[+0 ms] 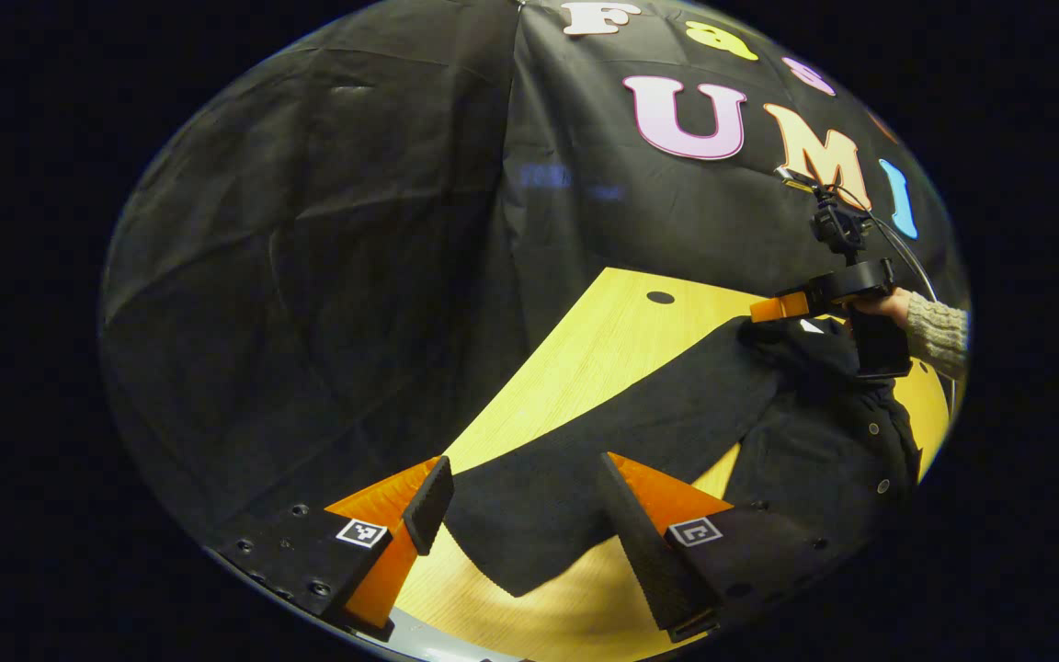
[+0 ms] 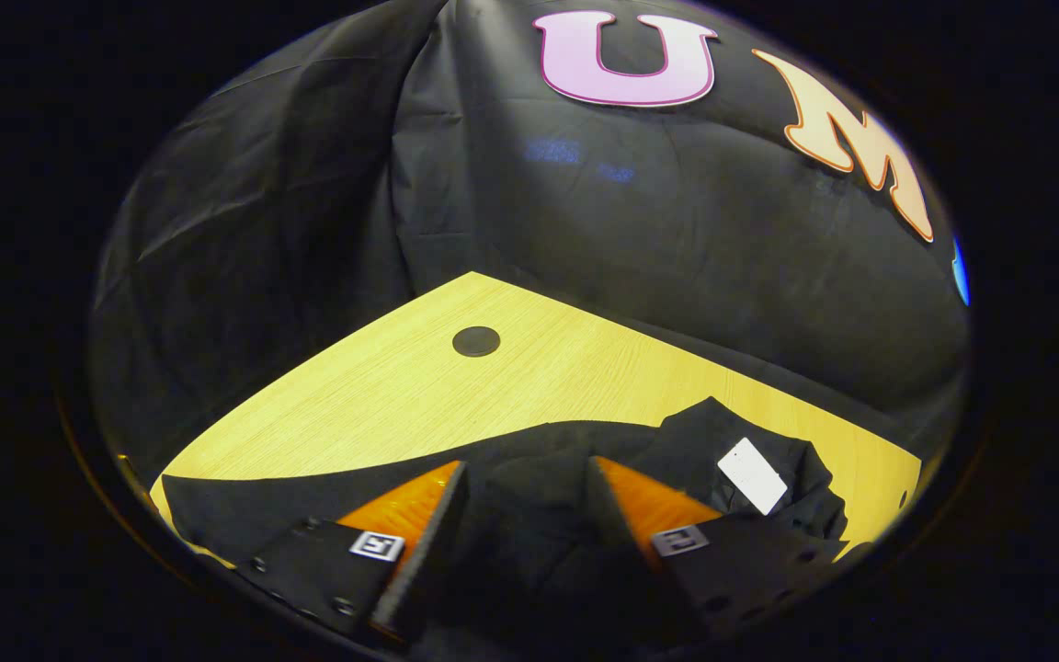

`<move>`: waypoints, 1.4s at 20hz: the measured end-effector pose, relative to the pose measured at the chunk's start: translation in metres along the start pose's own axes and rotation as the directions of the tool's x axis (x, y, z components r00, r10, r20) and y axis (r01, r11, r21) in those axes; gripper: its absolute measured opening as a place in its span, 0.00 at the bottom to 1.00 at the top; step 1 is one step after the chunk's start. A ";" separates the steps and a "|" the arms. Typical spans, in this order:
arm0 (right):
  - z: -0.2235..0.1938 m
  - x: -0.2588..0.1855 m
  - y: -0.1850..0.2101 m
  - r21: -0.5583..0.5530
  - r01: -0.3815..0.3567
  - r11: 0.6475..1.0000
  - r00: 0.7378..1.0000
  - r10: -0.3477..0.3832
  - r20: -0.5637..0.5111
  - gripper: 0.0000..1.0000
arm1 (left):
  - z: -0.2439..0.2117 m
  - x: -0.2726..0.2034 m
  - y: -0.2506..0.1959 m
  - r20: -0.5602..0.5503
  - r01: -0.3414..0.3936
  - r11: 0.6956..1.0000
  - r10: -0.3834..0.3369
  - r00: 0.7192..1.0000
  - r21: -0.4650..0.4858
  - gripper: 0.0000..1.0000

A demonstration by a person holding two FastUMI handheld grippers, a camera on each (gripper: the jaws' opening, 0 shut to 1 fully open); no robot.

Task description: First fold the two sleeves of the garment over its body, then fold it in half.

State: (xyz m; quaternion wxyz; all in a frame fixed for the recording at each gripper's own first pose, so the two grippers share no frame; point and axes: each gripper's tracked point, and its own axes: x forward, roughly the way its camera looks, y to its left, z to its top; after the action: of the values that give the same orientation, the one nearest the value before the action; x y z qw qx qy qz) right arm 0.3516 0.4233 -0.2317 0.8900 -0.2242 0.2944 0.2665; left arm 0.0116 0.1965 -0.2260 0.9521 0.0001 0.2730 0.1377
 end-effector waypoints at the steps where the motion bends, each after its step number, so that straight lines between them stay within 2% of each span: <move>1: 0.003 -0.002 0.000 0.000 -0.002 1.000 1.000 0.002 0.011 0.91 | -0.005 0.001 0.002 -0.007 0.000 1.000 0.000 1.000 -0.004 0.95; 4: 0.009 -0.003 -0.005 0.012 0.014 1.000 0.999 -0.015 0.037 1.00 | -0.020 0.006 0.005 -0.037 0.010 1.000 -0.009 0.999 0.009 0.95; 11: 0.028 -0.033 -0.025 0.051 0.046 0.998 0.992 -0.052 0.116 1.00 | -0.048 0.019 0.006 -0.124 0.025 0.999 -0.021 0.992 0.032 0.95; 14: 0.033 -0.060 -0.038 0.072 0.056 0.996 0.984 -0.067 0.162 0.99 | -0.052 0.024 0.004 -0.153 0.030 0.999 -0.023 0.988 0.041 0.95; 20: 0.027 -0.119 -0.078 0.070 0.139 0.988 0.961 -0.151 0.233 0.99 | -0.070 0.023 0.009 -0.199 0.017 0.999 -0.009 0.980 0.037 0.94; 24: 0.015 -0.158 -0.092 0.145 0.138 0.980 0.953 -0.171 0.250 0.99 | -0.073 0.021 0.009 -0.197 0.020 0.999 -0.011 0.980 0.043 0.94; 28: -0.001 -0.206 -0.117 0.211 0.187 0.960 0.928 -0.242 0.283 0.99 | -0.074 0.020 0.008 -0.209 0.031 0.998 -0.020 0.978 0.051 0.95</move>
State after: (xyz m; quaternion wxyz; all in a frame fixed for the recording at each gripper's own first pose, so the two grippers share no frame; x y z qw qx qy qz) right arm 0.2810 0.2642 -0.0713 0.9652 -0.1298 0.1496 0.1710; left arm -0.0121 0.2042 -0.2986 0.9195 0.0077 0.3749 0.1174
